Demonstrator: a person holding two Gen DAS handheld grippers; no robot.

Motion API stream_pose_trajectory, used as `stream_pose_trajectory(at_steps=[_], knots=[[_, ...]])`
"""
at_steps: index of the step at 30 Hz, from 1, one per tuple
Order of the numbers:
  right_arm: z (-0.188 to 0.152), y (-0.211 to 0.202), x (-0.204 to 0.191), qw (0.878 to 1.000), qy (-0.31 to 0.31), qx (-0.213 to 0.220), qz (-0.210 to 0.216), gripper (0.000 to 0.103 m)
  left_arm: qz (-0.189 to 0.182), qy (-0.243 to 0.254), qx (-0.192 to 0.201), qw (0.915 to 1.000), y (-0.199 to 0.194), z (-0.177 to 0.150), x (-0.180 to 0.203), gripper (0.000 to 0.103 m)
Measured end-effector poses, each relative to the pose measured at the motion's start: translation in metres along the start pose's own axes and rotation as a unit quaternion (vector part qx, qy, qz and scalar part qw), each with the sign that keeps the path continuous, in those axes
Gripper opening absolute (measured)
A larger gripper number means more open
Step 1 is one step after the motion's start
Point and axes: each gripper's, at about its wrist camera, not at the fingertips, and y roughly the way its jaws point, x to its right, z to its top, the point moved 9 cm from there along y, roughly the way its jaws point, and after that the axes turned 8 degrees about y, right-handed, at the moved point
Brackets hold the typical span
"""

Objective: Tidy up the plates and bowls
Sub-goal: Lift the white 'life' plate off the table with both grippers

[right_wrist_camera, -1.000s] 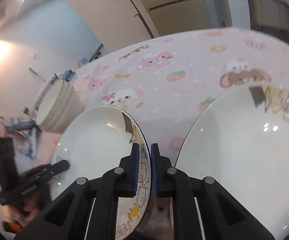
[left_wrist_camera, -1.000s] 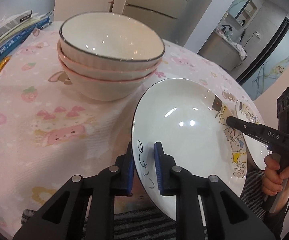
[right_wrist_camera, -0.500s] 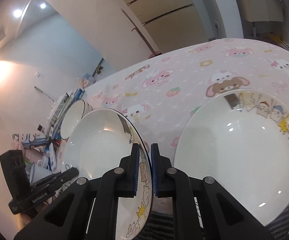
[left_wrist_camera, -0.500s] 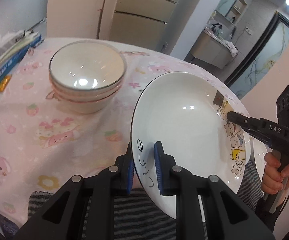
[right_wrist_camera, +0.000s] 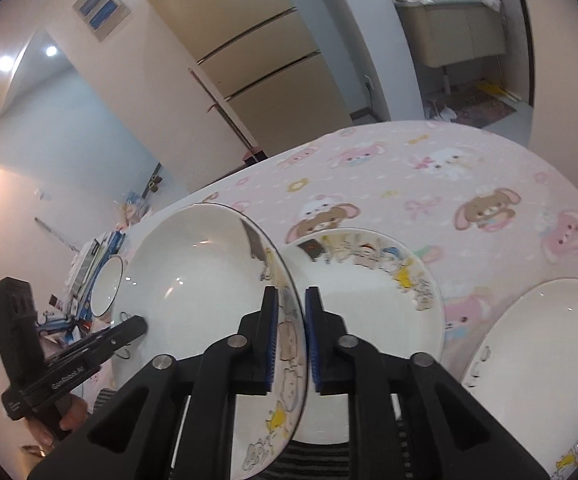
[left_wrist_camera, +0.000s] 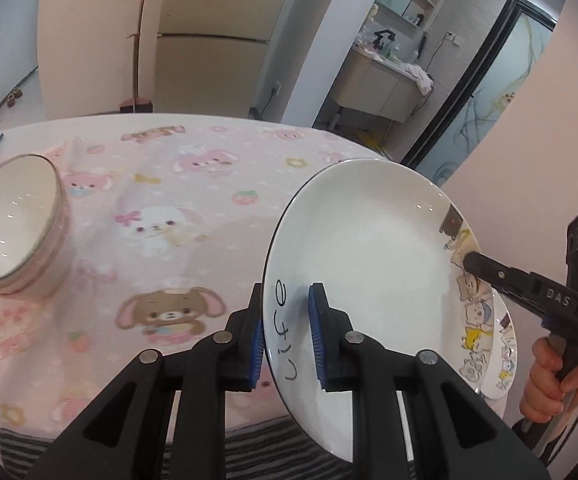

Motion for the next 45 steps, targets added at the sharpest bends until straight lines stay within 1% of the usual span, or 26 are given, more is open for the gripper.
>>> stream_pose_trajectory(at_steps=[1,2,4,7,10,13,14,16,20,21,23,29,32,33,35,36,38,39,41,43,44,45], knots=[[0.0,0.001,0.009,1.0,0.011,-0.005,0.009,0.018,0.006,-0.005,-0.002,1.0,0.006,-0.002,0.005,0.019],[-0.001,0.003,0.019,1.0,0.017,-0.005,0.009,0.018,0.012,0.002,0.001,0.9999,0.011,-0.005,0.01,0.019],[-0.005,0.007,0.034,1.0,0.022,-0.001,-0.008,0.018,0.023,0.02,-0.001,0.9995,0.022,-0.009,0.021,0.019],[-0.007,0.013,0.05,0.999,0.037,0.003,-0.018,0.018,0.016,0.02,-0.016,0.9995,0.037,-0.016,0.025,0.02],[-0.004,0.013,0.056,0.999,0.026,0.017,-0.032,0.018,0.019,0.025,-0.029,0.9991,0.052,-0.014,0.03,0.023],[0.0,0.013,0.064,0.997,0.015,0.039,-0.07,0.018,0.037,0.046,-0.025,0.998,0.06,-0.005,0.041,0.023],[0.001,0.015,0.068,0.996,0.016,0.04,-0.076,0.018,0.045,0.056,-0.019,0.9973,0.061,-0.001,0.044,0.023],[0.001,0.018,0.073,0.996,0.017,0.04,-0.078,0.018,0.05,0.064,-0.013,0.9966,0.064,0.001,0.046,0.023],[-0.005,0.028,0.079,0.995,0.011,0.039,-0.089,0.018,0.051,0.065,-0.006,0.9966,0.073,-0.001,0.042,0.023],[-0.007,0.03,0.078,0.995,0.005,0.039,-0.095,0.018,0.061,0.076,-0.002,0.9952,0.073,-0.001,0.041,0.023],[-0.012,0.037,0.076,0.994,-0.01,0.032,-0.107,0.018,0.072,0.082,0.002,0.994,0.072,0.0,0.038,0.023],[-0.02,0.048,0.072,0.991,-0.03,0.021,-0.126,0.018,0.083,0.103,0.02,0.991,0.073,-0.001,0.031,0.023],[-0.018,0.045,0.073,0.99,-0.03,0.03,-0.135,0.018,0.082,0.109,0.019,0.9904,0.077,-0.002,0.035,0.023],[-0.017,0.044,0.073,0.989,-0.03,0.035,-0.14,0.018,0.081,0.111,0.017,0.9903,0.08,-0.003,0.037,0.025],[-0.015,0.039,0.073,0.989,-0.032,0.045,-0.139,0.018,0.085,0.119,0.02,0.9891,0.082,-0.004,0.04,0.027],[-0.014,0.038,0.074,0.989,-0.03,0.047,-0.138,0.018,0.081,0.117,0.019,0.9897,0.082,-0.004,0.041,0.029],[-0.013,0.037,0.074,0.989,-0.029,0.049,-0.135,0.018,0.062,0.112,0.015,0.9916,0.083,-0.005,0.043,0.036],[-0.014,0.037,0.074,0.989,-0.032,0.049,-0.136,0.018,0.061,0.115,0.015,0.9913,0.083,-0.006,0.044,0.039],[-0.015,0.039,0.074,0.989,-0.035,0.045,-0.135,0.018,0.071,0.132,0.018,0.9885,0.082,-0.008,0.049,0.047],[-0.016,0.041,0.074,0.99,-0.038,0.039,-0.129,0.018,0.078,0.145,0.019,0.9862,0.083,-0.008,0.054,0.057],[-0.017,0.042,0.075,0.991,-0.038,0.036,-0.125,0.018,0.081,0.145,0.018,0.9859,0.083,-0.008,0.054,0.059],[-0.017,0.042,0.075,0.991,-0.038,0.035,-0.123,0.018,0.079,0.143,0.019,0.9864,0.083,-0.008,0.054,0.064]])
